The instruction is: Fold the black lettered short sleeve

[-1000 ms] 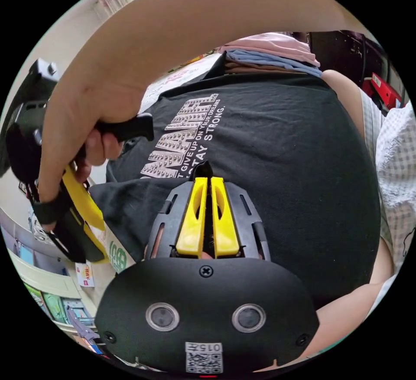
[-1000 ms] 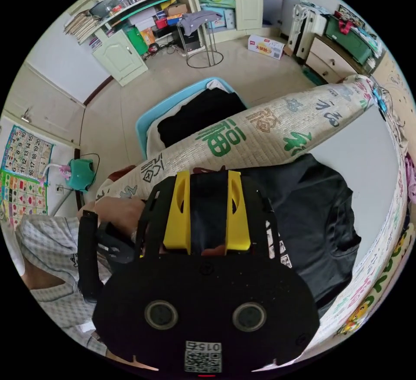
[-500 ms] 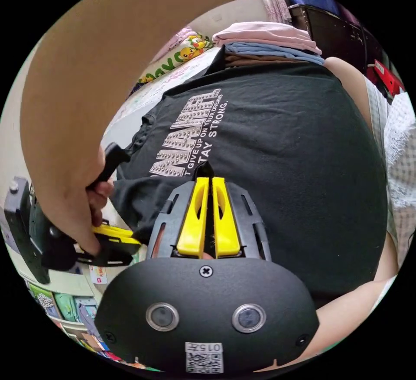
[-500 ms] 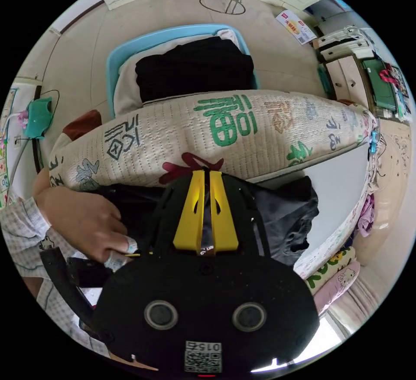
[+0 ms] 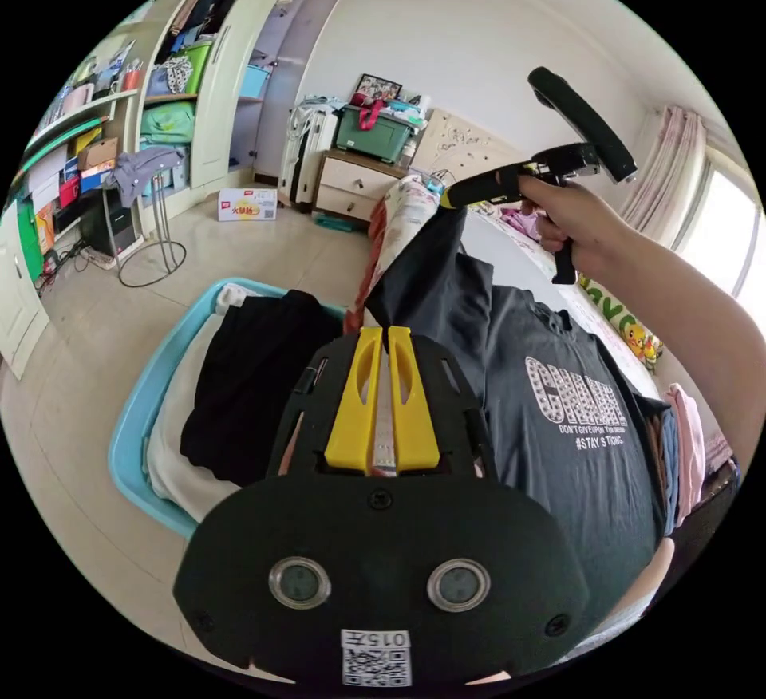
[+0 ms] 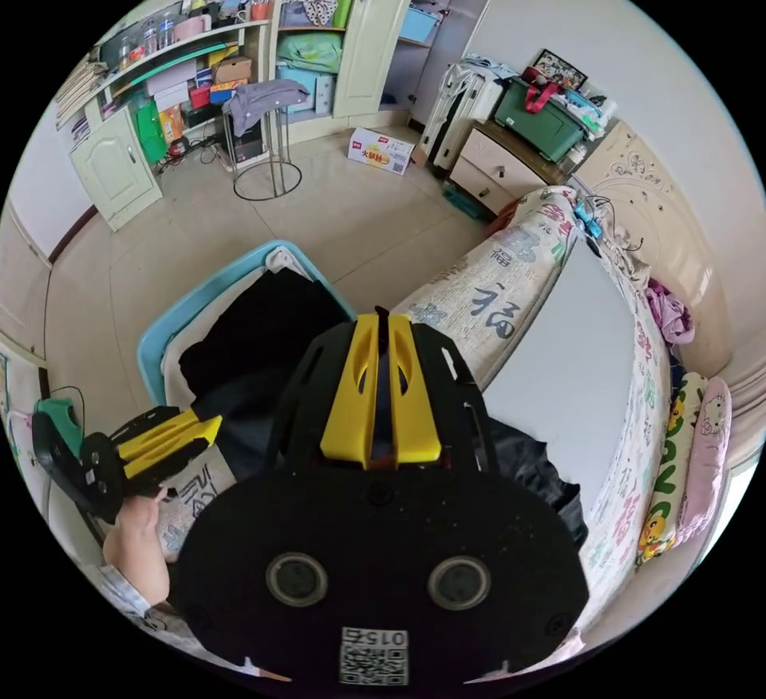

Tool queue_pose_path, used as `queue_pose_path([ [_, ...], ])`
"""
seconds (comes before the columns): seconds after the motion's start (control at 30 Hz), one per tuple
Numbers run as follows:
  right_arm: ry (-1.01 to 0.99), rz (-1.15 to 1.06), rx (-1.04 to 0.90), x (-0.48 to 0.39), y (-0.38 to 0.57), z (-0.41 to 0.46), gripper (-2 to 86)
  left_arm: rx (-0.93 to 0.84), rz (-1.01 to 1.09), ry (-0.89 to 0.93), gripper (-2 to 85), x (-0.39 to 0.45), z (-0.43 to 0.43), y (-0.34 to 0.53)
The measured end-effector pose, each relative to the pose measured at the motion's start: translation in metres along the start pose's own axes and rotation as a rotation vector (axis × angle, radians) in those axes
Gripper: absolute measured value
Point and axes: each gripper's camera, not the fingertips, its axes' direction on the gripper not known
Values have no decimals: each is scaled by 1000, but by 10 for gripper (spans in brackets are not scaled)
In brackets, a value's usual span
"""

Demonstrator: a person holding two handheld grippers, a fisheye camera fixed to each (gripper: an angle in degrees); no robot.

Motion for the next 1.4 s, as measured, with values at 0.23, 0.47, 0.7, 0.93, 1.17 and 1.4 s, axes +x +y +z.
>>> queue_pose_path([
  [0.23, 26, -165, -37, -50, -81, 16, 11, -165, -6, -35, -4, -4, 33, -23],
  [0.47, -142, -93, -130, -29, -159, -13, 72, -258, 46, -65, 10, 3, 50, -42],
  [0.7, -316, -149, 70, 68, -184, -285, 87, -210, -26, -175, 91, -1, 38, -59],
  [0.93, -322, -98, 258, 193, 13, -619, 80, 284, 46, -123, 90, 68, -94, -64],
  [1.17, -140, 537, 147, 288, 235, -783, 73, 273, 393, -73, 88, 196, -195, -44],
  [1.4, -239, 882, 178, 340, 249, -848, 105, -203, 388, 68, 111, 180, -202, 77],
])
